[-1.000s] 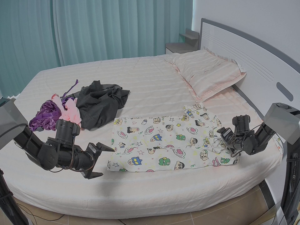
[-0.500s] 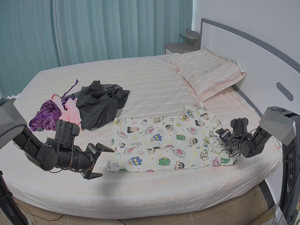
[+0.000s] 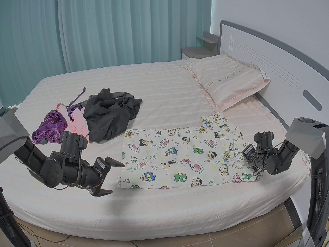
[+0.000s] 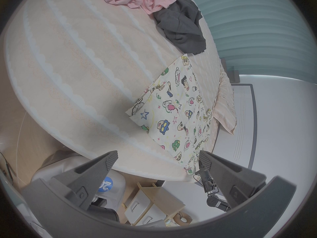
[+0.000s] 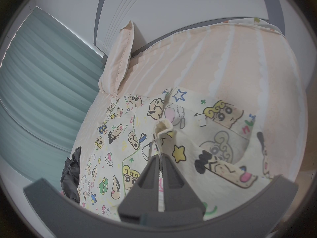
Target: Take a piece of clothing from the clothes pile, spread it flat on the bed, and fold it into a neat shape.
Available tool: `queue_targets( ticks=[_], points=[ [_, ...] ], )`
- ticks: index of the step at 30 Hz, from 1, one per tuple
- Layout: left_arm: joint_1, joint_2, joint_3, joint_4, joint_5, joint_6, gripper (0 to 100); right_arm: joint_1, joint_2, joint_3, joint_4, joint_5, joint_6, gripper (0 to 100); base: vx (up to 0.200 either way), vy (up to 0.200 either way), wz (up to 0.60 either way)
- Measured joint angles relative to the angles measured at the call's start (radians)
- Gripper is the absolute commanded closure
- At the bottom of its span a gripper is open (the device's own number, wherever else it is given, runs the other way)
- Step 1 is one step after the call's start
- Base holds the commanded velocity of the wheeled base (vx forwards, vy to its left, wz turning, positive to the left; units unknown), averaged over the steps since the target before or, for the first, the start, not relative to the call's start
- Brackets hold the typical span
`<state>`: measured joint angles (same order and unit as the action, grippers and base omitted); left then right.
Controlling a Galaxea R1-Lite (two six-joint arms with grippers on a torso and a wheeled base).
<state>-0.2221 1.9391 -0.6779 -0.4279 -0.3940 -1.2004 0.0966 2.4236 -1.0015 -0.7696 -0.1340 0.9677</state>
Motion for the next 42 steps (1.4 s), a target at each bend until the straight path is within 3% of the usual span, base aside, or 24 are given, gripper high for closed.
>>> queue_targets(
  ticks=[9,22,40,41,42],
  points=[
    [0.000,0.000,0.004,-0.001,0.001,0.001,0,0.006,-0.100,0.092,0.008,0.000,-0.007,100,0.000,0.000,0.00],
    [-0.001,0.000,0.034,-0.057,0.003,0.002,0,0.047,-0.270,0.182,0.163,0.000,-0.027,100,0.000,0.000,0.00],
    [-0.003,0.000,0.038,-0.061,0.003,0.003,0,0.102,-0.312,0.335,0.135,-0.044,-0.019,100,0.000,0.000,0.00],
    [-0.003,0.000,0.038,-0.061,0.003,0.003,0,0.106,-0.312,0.344,0.128,-0.044,-0.019,0,0.000,0.000,0.00],
    [-0.003,0.000,0.038,-0.061,0.003,0.003,0,0.109,-0.313,0.354,0.121,-0.044,-0.019,0,0.000,0.000,0.00]
  ],
)
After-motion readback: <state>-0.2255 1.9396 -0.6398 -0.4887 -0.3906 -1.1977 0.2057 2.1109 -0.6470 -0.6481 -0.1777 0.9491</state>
